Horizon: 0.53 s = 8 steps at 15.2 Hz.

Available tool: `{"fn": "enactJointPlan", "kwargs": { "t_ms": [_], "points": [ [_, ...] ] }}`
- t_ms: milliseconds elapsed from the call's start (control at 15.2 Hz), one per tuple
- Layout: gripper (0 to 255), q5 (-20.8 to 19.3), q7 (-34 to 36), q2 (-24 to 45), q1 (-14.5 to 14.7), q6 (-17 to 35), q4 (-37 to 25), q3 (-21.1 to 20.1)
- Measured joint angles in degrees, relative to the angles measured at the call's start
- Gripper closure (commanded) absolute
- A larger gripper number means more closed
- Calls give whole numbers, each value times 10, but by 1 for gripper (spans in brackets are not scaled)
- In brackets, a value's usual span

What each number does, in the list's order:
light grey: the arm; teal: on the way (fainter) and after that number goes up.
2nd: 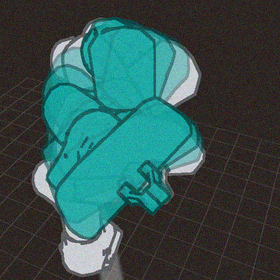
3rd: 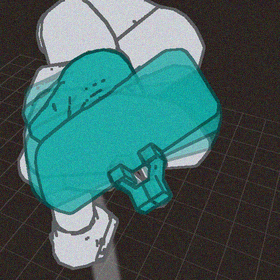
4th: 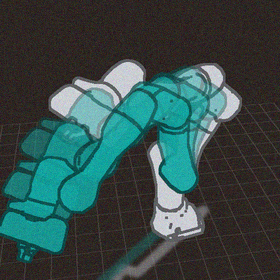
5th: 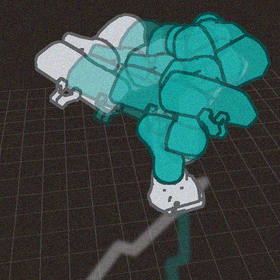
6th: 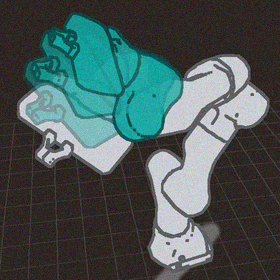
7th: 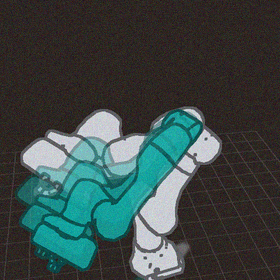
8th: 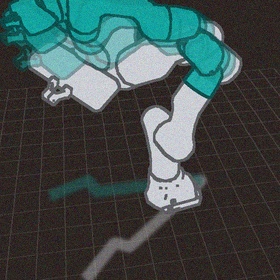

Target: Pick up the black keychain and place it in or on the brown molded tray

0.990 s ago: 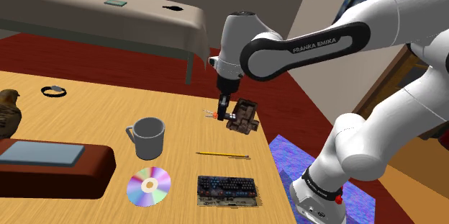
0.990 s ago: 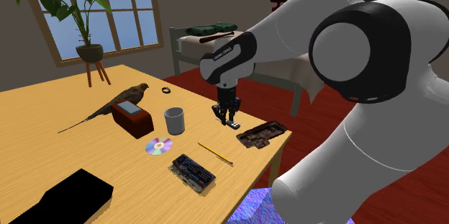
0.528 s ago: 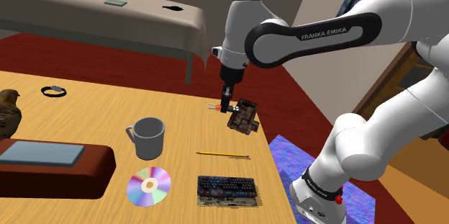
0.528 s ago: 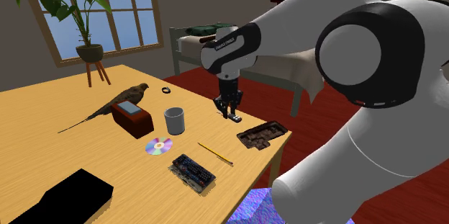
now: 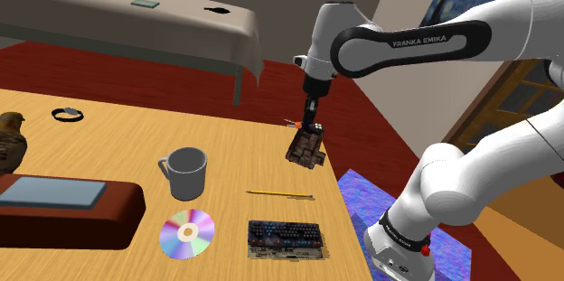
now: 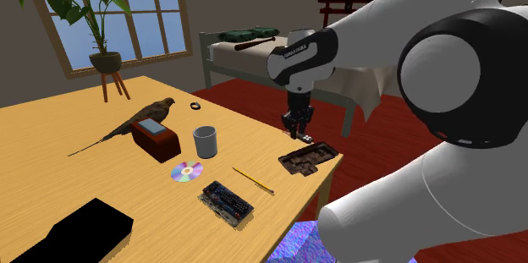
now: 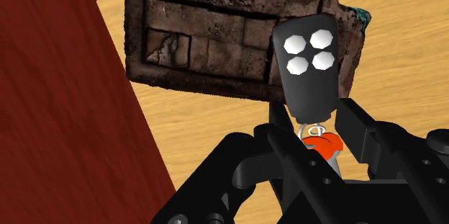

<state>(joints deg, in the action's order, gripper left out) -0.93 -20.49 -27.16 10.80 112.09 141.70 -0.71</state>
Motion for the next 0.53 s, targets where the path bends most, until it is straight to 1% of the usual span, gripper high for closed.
{"fn": "enactJointPlan", "kwargs": {
  "t_ms": [132,264,528],
  "points": [
    [255,-12,-26,-20,-13,-6,13,20],
    [255,-23,-50,-21,-25,-2,18,40],
    [255,-26,-55,-13,-28,27,39,44]
  ]
}}
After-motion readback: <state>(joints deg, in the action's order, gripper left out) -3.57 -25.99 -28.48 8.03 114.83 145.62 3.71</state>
